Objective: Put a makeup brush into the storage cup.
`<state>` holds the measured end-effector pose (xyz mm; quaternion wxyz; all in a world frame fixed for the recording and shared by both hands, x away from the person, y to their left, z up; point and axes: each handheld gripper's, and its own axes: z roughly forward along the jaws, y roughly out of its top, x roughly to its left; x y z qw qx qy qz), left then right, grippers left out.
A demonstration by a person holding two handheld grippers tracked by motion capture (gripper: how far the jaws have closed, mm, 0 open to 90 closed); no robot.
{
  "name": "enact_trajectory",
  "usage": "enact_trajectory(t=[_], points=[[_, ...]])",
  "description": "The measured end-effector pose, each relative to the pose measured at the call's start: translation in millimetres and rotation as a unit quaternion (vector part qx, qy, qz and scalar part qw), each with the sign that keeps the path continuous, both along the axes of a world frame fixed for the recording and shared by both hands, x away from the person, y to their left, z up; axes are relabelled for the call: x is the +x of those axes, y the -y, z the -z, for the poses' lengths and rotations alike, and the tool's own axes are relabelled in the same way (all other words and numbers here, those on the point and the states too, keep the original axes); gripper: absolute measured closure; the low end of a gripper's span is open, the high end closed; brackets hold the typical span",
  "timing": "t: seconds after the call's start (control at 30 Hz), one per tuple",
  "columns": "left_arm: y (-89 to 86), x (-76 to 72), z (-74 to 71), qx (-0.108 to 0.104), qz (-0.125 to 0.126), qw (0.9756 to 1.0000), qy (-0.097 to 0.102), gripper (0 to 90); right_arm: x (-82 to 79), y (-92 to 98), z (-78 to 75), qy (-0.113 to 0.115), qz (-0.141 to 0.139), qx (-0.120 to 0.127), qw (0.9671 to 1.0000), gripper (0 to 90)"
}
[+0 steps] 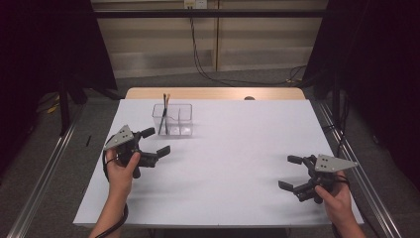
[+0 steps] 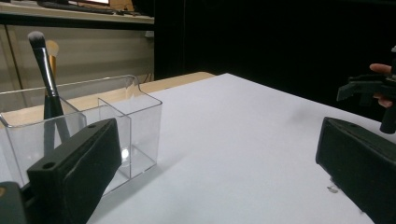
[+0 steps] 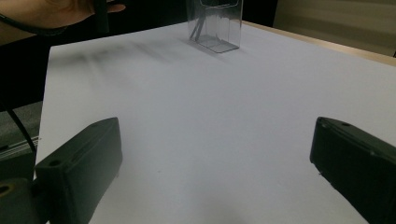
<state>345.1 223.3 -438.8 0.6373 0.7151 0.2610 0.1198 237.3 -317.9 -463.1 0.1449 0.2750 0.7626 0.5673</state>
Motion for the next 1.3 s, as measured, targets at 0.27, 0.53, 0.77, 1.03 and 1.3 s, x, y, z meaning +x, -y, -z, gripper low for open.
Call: enact_trajectory(t=[0.27, 0.53, 0.77, 1.03, 1.3], points=[[-2.8, -7.3, 2.7, 0.004, 0.010, 0.9999, -0.003, 0.1, 0.4, -1.4, -0.2, 0.000, -0.002, 0.000, 1.0000, 2.0], [-1.4, -12.9, 5.0, 0.012, 0.022, 0.9997, -0.002, 0.2, 0.9, -3.0, -0.4, 0.000, -0.003, 0.000, 1.0000, 2.0], [-0.7, -18.8, 8.2, 0.027, 0.027, 0.9993, -0.006, 0.2, 0.5, -2.5, -0.8, 0.003, -0.002, 0.000, 1.0000, 2.0], [-3.9, -24.8, 8.6, 0.045, 0.033, 0.9985, -0.001, 0.1, 0.7, -2.5, -0.6, 0.003, -0.003, 0.001, 1.0000, 2.0], [-9.3, -32.2, 9.6, 0.050, 0.031, 0.9982, -0.004, 0.2, 0.6, -2.9, -1.0, 0.003, -0.002, -0.001, 1.0000, 2.0]])
